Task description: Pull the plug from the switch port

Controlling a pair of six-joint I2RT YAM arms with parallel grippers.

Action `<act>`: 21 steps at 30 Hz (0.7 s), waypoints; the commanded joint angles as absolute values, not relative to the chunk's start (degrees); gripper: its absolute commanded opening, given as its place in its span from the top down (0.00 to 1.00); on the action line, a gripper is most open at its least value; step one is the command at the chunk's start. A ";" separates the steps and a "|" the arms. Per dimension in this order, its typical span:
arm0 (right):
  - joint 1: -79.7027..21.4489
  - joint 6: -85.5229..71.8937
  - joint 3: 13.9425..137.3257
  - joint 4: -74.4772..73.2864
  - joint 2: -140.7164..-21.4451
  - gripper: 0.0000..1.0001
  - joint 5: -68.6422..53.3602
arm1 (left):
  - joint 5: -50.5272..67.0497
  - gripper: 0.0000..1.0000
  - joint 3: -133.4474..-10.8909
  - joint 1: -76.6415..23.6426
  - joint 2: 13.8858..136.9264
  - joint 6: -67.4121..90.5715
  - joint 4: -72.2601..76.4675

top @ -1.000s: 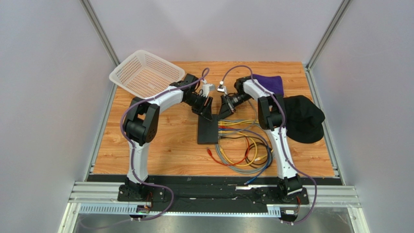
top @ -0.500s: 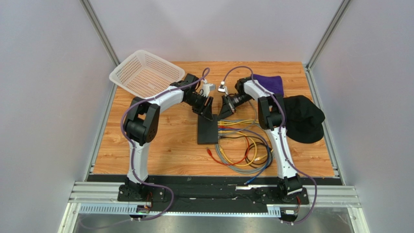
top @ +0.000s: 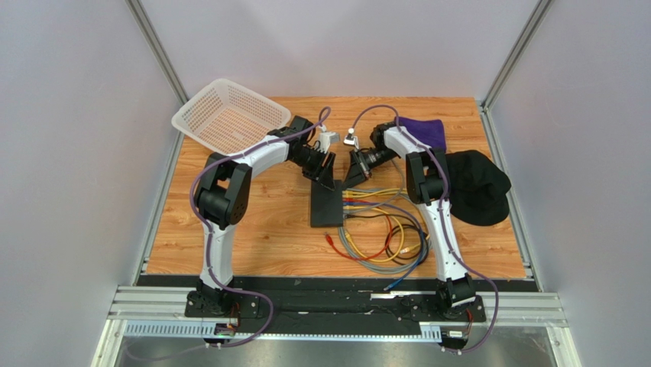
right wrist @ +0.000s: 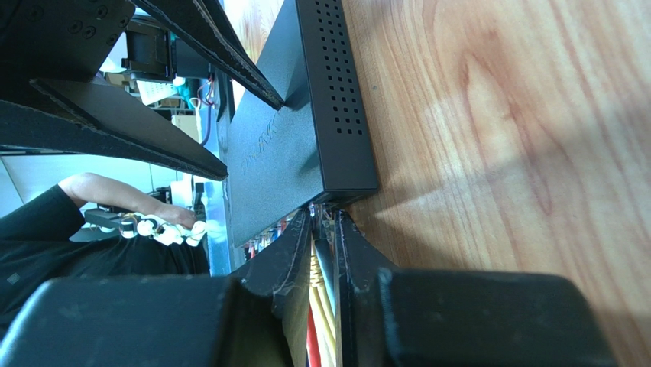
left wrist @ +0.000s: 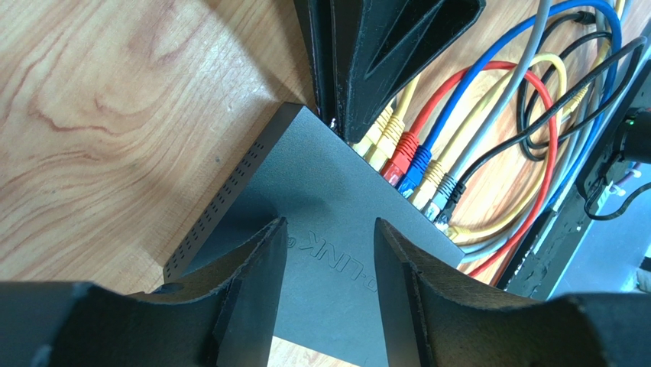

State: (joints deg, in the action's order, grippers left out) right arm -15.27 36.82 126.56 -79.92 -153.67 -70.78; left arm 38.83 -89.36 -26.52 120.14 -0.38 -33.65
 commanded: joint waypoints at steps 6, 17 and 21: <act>-13.27 29.55 120.86 -83.60 -150.57 1.00 -65.13 | 34.19 0.47 -88.68 -27.25 124.37 -2.99 -36.56; -13.18 36.47 130.25 -89.12 -153.72 1.00 -62.23 | 34.36 0.46 -88.94 -27.25 124.45 -2.81 -36.65; -13.10 37.79 126.66 -88.86 -151.70 1.00 -62.14 | 34.45 0.46 -88.95 -27.25 124.63 -2.81 -36.65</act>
State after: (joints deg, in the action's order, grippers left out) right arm -13.41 33.78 127.66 -78.02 -152.51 -64.88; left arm 39.33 -89.76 -27.00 120.68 -0.49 -33.56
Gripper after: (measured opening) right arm 0.135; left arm 0.533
